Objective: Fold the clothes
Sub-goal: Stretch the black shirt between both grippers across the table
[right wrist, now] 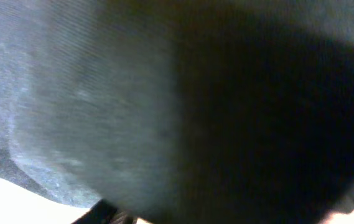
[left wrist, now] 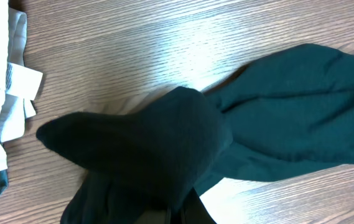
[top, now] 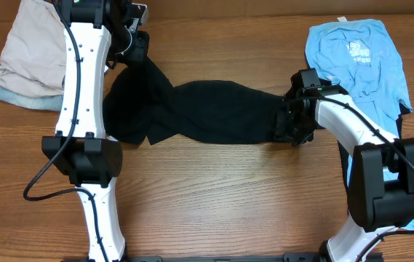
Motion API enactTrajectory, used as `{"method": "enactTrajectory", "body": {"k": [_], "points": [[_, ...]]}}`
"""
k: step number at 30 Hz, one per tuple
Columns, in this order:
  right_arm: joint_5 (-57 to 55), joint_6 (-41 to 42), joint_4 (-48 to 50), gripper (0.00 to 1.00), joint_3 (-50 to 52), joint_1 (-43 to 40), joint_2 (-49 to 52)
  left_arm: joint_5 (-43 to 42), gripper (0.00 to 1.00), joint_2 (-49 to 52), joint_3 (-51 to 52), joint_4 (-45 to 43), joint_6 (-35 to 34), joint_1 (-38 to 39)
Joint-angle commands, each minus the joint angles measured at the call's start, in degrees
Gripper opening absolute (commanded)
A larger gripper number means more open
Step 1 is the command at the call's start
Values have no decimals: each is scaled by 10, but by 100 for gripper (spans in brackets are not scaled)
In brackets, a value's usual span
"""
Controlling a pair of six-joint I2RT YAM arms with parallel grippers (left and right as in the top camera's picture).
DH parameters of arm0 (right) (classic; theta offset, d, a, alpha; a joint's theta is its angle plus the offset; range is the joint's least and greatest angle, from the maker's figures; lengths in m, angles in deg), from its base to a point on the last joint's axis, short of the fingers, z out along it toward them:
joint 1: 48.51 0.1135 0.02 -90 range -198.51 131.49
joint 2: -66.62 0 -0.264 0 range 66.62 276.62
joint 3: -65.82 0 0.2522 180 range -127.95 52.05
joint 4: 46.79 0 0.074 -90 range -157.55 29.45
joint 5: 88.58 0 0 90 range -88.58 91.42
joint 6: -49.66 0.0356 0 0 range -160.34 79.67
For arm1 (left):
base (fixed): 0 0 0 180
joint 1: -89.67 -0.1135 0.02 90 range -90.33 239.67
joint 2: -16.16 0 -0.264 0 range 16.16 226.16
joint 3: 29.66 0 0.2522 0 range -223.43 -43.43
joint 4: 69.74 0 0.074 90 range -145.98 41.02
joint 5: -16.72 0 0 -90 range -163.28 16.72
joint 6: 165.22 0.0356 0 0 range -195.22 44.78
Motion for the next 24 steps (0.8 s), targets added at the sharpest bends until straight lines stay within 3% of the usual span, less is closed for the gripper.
{"method": "enactTrajectory", "body": {"k": [1, 4, 7, 8, 11, 14, 21, 24], "points": [[3, 1, 14, 28, 5, -2, -6, -4, 4, -1, 0, -7, -8, 1], [-7, 2, 24, 20, 5, -2, -6, -4, 4, -2, 0, -9, -8, 1], [-28, 2, 24, 19, 5, -2, -6, -4, 4, -2, 0, -9, -8, 1], [-35, 2, 21, 20, 5, -2, -6, -4, 4, -2, 0, -9, -8, 1], [-53, 2, 15, 37, 6, -2, -6, -4, 4, -2, 0, -9, -7, 1], [-61, 2, 28, 41, 17, -2, -5, -2, 4, -2, 0, -13, -8, 1], [-47, 4, 52, 41, 28, -1, -4, -2, 4, -2, 0, -18, -8, 1], [-39, 4, 60, 31, 28, -1, -4, -2, 4, -2, 0, -17, -8, 1]]}}
